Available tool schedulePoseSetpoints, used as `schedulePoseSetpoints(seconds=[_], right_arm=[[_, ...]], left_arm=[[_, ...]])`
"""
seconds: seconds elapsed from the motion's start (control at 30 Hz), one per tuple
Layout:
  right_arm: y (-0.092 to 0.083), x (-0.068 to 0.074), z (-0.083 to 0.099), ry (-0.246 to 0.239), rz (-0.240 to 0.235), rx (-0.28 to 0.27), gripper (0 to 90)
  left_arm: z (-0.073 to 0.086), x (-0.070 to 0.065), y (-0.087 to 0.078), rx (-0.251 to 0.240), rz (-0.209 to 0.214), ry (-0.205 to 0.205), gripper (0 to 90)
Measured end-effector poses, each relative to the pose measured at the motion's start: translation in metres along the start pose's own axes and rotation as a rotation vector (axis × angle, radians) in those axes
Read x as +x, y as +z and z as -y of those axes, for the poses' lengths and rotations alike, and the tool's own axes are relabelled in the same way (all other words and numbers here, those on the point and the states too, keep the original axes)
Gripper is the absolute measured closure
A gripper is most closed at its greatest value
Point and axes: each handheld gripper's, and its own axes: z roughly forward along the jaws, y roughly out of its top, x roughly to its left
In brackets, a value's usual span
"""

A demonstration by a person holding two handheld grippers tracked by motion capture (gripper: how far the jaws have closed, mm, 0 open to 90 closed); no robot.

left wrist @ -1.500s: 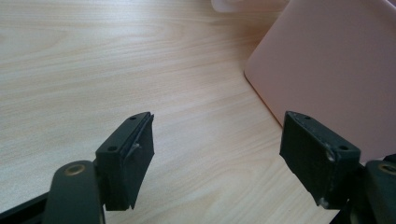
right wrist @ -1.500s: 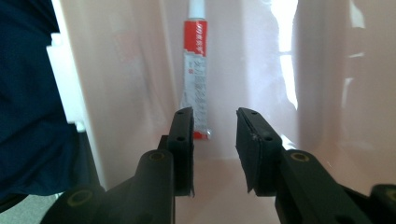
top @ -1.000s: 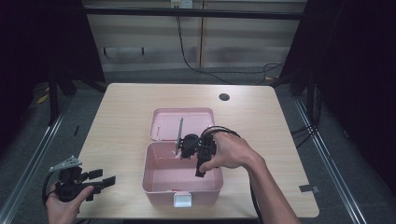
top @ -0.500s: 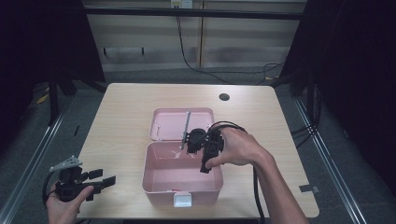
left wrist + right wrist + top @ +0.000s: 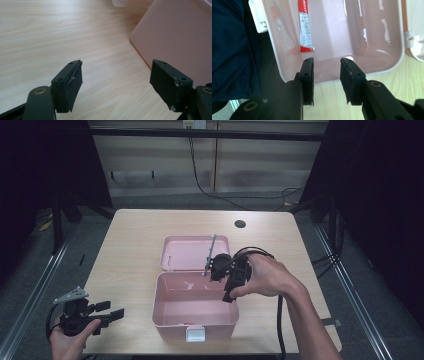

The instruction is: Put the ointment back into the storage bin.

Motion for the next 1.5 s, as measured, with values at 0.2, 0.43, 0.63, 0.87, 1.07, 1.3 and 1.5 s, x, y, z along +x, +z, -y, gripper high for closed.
schedulePoseSetpoints(seconds=[0.2,0.43,0.63,0.87,1.07,1.3,1.5], right_arm=[[-0.004,0.0,0.011,0.02,0.007,0.008,64.8],[-0.009,0.001,0.026,0.035,0.016,-0.007,64.7],[-0.006,-0.002,0.04,0.056,0.014,-0.003,64.7],[-0.001,-0.004,0.051,0.07,0.008,0.0,64.6],[0.004,-0.006,0.059,0.083,0.004,0.01,64.6],[0.012,-0.007,0.073,0.109,0.002,0.012,64.1],[0.022,-0.009,0.087,0.134,-0.007,0.005,63.7]], left_arm=[[0.0,0.001,0.0,-0.001,0.003,0.0,25.8],[0.0,0.001,0.0,0.001,0.002,-0.002,25.8],[-0.001,0.001,0.001,0.004,0.005,-0.007,25.8],[0.0,0.001,0.001,0.004,0.008,-0.007,25.8],[0.0,0.001,0.001,0.004,0.004,-0.006,25.8],[-0.001,0.001,0.002,0.001,-0.001,-0.009,25.8],[-0.001,0.001,0.001,-0.004,-0.001,-0.009,25.6]])
